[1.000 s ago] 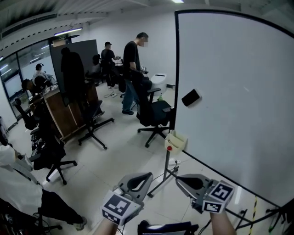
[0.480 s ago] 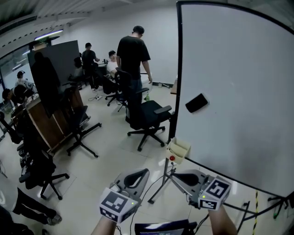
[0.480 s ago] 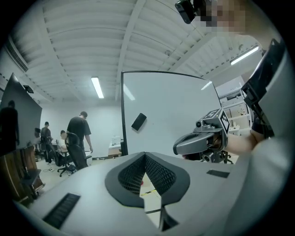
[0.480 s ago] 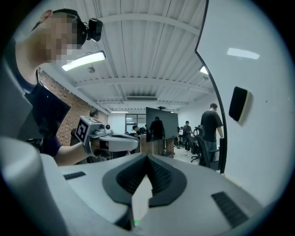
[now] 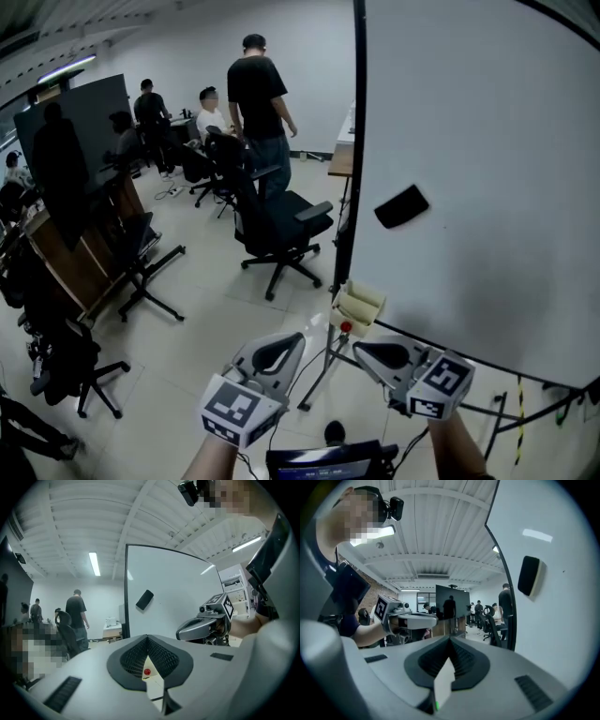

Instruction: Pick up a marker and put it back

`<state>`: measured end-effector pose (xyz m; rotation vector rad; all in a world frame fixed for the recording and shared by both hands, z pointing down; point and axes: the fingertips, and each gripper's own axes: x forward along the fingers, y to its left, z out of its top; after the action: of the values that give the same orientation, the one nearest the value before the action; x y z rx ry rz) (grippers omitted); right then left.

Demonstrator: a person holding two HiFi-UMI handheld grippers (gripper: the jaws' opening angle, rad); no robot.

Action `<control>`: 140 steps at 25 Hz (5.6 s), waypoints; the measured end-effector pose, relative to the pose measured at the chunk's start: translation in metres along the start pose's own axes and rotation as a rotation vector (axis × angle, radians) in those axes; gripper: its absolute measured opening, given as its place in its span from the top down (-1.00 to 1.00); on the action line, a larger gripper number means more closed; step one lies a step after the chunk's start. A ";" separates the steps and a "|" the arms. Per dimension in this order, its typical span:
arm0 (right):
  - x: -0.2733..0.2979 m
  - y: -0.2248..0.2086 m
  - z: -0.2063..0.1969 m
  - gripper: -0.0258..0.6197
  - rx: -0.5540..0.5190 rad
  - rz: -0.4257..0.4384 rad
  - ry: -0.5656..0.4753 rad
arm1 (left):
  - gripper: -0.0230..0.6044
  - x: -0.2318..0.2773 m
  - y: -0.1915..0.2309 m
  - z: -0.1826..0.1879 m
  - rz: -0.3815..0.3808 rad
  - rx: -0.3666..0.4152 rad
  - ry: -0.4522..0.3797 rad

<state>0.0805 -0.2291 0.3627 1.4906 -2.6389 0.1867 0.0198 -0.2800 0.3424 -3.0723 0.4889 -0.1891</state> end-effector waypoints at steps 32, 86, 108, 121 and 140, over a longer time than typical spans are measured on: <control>0.058 -0.174 -0.061 0.88 -0.007 -0.018 0.145 | 0.42 0.204 0.066 -0.092 -0.075 -0.022 0.158; 0.066 -0.183 -0.036 0.88 0.015 -0.047 0.136 | 0.69 0.242 0.066 -0.057 -0.209 -0.043 0.072; 0.092 -0.154 0.020 0.88 -0.028 0.126 0.004 | 0.69 0.147 0.120 0.026 0.066 0.045 0.028; 0.089 -0.133 0.005 0.88 0.006 0.268 0.002 | 0.69 0.117 0.102 0.015 0.190 0.022 0.073; 0.087 -0.041 0.006 0.88 -0.209 0.416 0.078 | 0.69 0.016 0.069 0.011 0.304 0.006 0.040</control>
<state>0.0702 -0.3246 0.3718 0.8455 -2.7694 -0.0005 0.0148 -0.3501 0.3299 -2.9426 0.9428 -0.2425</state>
